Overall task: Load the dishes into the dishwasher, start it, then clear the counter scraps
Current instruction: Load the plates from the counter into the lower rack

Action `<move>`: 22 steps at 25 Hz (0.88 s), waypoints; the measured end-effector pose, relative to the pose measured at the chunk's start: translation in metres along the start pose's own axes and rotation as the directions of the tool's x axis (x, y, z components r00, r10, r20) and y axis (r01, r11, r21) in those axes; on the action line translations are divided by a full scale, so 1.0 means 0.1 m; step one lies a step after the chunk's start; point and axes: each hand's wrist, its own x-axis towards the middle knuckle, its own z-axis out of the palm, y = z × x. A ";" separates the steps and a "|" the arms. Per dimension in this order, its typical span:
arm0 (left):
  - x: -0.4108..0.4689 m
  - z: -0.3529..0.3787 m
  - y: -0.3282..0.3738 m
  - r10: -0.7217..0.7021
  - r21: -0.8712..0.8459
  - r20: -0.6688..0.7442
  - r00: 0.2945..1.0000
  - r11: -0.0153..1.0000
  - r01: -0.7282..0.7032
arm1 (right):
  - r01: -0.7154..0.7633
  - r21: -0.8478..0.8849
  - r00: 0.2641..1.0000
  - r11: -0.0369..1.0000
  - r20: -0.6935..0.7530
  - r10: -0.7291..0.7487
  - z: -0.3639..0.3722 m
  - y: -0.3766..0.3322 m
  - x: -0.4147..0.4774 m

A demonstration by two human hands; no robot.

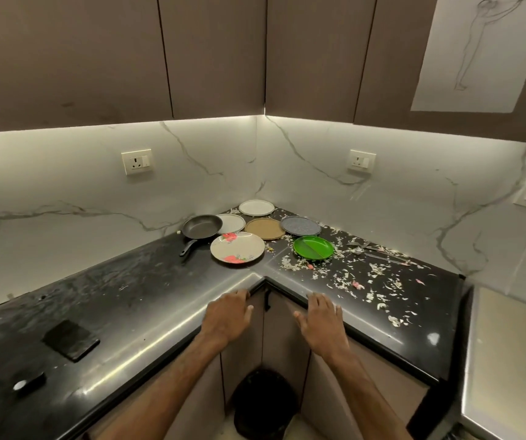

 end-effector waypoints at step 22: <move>3.06 1.75 -0.68 -0.070 -0.099 0.206 0.976 0.991 0.092 | -0.060 0.050 0.981 0.997 0.187 0.050 1.35 0.64 2.72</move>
